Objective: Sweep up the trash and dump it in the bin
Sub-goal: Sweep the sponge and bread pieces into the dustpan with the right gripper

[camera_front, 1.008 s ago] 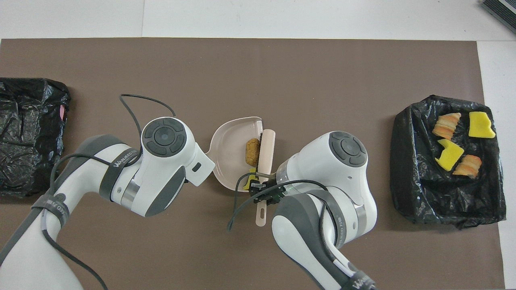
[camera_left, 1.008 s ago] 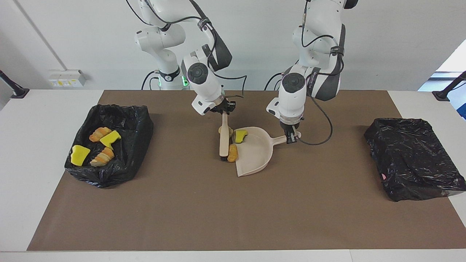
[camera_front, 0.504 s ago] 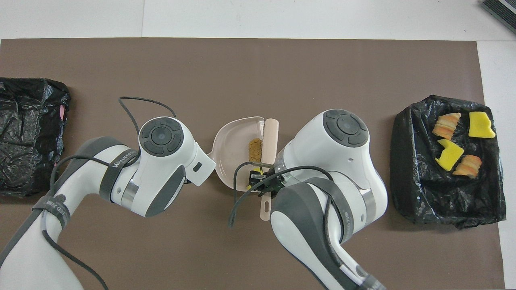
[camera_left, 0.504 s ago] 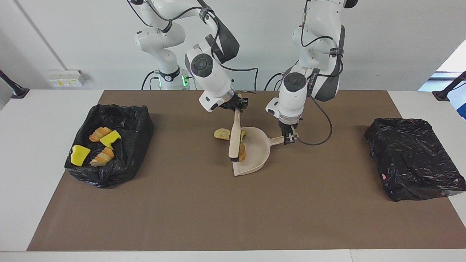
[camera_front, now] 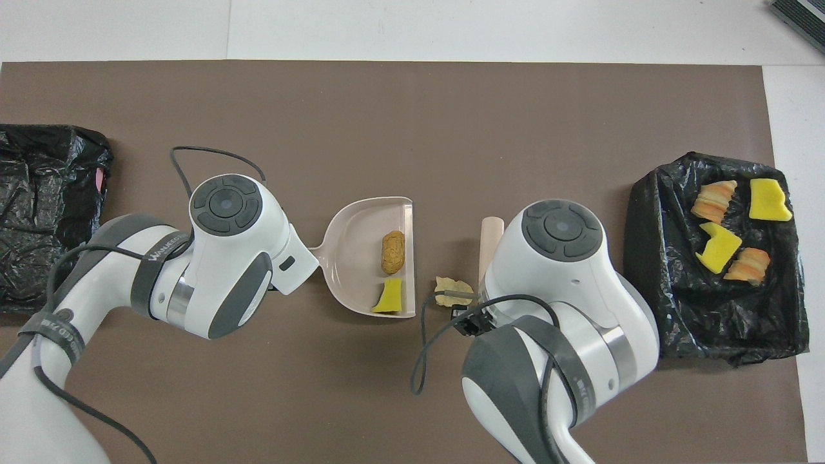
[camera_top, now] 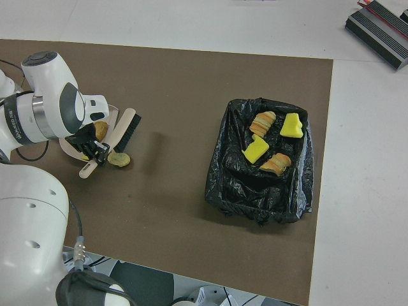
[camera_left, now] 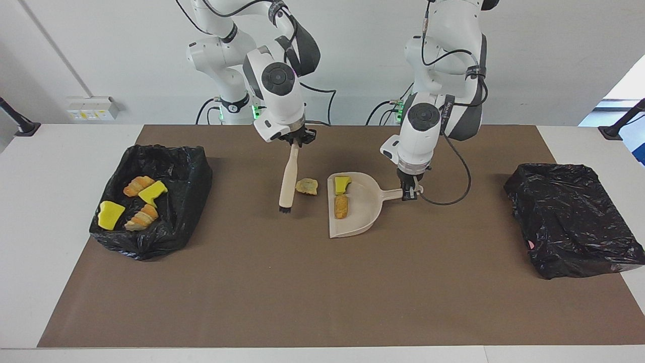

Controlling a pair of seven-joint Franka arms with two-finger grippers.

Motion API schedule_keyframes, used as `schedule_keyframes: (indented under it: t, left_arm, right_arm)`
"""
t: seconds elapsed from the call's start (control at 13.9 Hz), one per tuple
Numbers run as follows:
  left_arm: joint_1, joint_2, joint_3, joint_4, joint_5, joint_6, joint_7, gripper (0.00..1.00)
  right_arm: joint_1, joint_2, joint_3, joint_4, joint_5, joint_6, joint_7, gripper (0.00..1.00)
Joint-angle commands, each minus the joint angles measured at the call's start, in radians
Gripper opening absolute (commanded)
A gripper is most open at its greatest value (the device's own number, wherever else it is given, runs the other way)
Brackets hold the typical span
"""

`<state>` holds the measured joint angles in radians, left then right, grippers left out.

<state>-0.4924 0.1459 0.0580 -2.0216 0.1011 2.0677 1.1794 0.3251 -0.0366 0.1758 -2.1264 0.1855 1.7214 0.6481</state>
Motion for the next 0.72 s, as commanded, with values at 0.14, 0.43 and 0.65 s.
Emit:
schedule_keyframes:
  t: [0.14, 0.43, 0.65]
  left_arm:
    - [-0.035, -0.086, 0.002, -0.101, 0.028, -0.008, -0.001, 0.0]
    - [-0.083, -0.112, 0.0, -0.141, 0.057, 0.008, -0.09, 0.0]
    - [-0.086, -0.127, -0.003, -0.183, 0.058, 0.038, -0.154, 0.0]
  right_arm:
    - [-0.005, -0.097, 0.016, -0.168, 0.003, 0.063, 0.015, 0.0]
    - [0.043, -0.074, 0.017, -0.204, 0.115, 0.193, -0.045, 0.0]
    - [0.077, -0.042, 0.017, -0.193, 0.22, 0.25, -0.062, 0.0]
